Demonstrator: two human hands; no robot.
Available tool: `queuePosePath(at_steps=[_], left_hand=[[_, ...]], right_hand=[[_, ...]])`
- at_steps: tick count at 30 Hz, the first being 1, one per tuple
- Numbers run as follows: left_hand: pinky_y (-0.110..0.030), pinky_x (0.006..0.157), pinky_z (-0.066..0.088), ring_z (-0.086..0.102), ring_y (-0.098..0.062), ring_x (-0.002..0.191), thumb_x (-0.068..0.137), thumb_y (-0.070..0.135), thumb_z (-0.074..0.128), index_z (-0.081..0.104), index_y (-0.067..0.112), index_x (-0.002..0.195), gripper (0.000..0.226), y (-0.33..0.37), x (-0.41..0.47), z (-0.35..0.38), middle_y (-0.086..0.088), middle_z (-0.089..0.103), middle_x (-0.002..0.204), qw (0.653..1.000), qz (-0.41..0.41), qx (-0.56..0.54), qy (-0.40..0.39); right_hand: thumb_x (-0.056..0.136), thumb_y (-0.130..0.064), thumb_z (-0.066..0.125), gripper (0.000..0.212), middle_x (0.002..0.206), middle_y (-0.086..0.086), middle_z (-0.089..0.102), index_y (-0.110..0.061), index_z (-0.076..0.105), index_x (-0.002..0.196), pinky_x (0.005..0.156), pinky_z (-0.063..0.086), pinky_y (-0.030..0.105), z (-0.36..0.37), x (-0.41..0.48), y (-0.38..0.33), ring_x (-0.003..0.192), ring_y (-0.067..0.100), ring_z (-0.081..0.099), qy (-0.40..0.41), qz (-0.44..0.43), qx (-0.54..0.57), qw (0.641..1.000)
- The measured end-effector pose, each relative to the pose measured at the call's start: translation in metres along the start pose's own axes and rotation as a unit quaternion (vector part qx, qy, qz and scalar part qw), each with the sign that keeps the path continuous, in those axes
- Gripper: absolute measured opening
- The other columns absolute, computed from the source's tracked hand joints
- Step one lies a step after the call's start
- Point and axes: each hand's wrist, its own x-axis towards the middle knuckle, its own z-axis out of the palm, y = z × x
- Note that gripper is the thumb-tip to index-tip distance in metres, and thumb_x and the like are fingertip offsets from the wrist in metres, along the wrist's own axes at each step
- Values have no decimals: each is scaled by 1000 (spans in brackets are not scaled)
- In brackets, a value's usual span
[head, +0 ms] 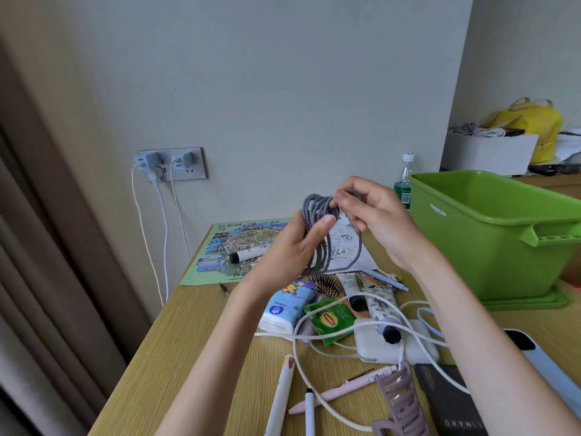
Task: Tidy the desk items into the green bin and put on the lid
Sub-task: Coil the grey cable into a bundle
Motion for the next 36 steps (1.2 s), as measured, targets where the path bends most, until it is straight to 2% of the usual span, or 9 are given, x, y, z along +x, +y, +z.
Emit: queuePosePath(at_steps=[3,6,8,11,17,23,28,31,36], left_hand=[[-30,96,47,58,-5,101,97,41,49,54,15,120,35,4,-2,5,4,67,110,998,-10,34,-46],[-15,66,41,52,6,66,99,38,48,57,25,96,16,9,-4,6,24,59,70,995,-49,0,-89],[-26,69,39,49,-9,69,97,39,49,61,25,90,20,12,-4,6,10,56,76,992,-76,-44,-87],[-41,91,46,55,-17,90,98,35,50,67,18,100,25,15,-3,2,-11,65,102,986,-116,-106,-48],[-29,96,47,65,-2,92,97,30,51,69,17,107,25,12,4,-8,1,70,105,964,-134,-220,60],[-28,83,46,61,-3,83,96,34,49,67,15,113,31,13,5,-14,6,69,101,949,-127,-246,151],[-37,85,51,67,-23,91,99,28,47,65,7,115,33,17,3,-11,-22,70,102,955,-100,-252,119],[-27,72,57,71,-19,83,99,28,47,69,14,107,27,19,2,-15,-8,74,86,959,-77,-256,90],[-32,71,47,61,-18,82,98,39,48,66,19,97,27,14,3,-17,2,63,82,943,-100,-274,158]], right_hand=[[97,-13,56,17,47,-14,40,-5,59,82,44,24,14,3,2,0,46,5,28,26,-11,4,1000],[96,-15,57,18,46,-17,43,-5,58,82,45,26,11,4,4,2,45,0,31,53,-24,-26,998],[97,-19,55,20,49,-12,41,-9,57,80,44,25,15,2,3,5,45,4,31,66,-19,-23,997],[101,-27,48,28,57,5,33,-13,50,77,41,23,18,2,2,10,48,10,28,68,-2,5,998],[104,-30,36,35,53,-1,32,-9,52,81,38,22,13,10,0,20,41,5,24,17,31,22,999],[103,-33,37,38,52,-2,33,-7,51,80,36,21,14,17,-4,19,39,6,25,-73,101,53,991],[102,-39,41,38,48,-1,30,-14,44,74,36,15,16,32,-4,13,35,8,20,-95,146,111,979],[101,-42,42,37,48,-1,31,-13,46,77,36,16,16,33,-3,10,36,9,20,-101,155,112,976],[99,-36,49,27,53,-1,42,-10,52,92,35,20,16,28,-2,5,36,8,23,-117,190,125,967]])
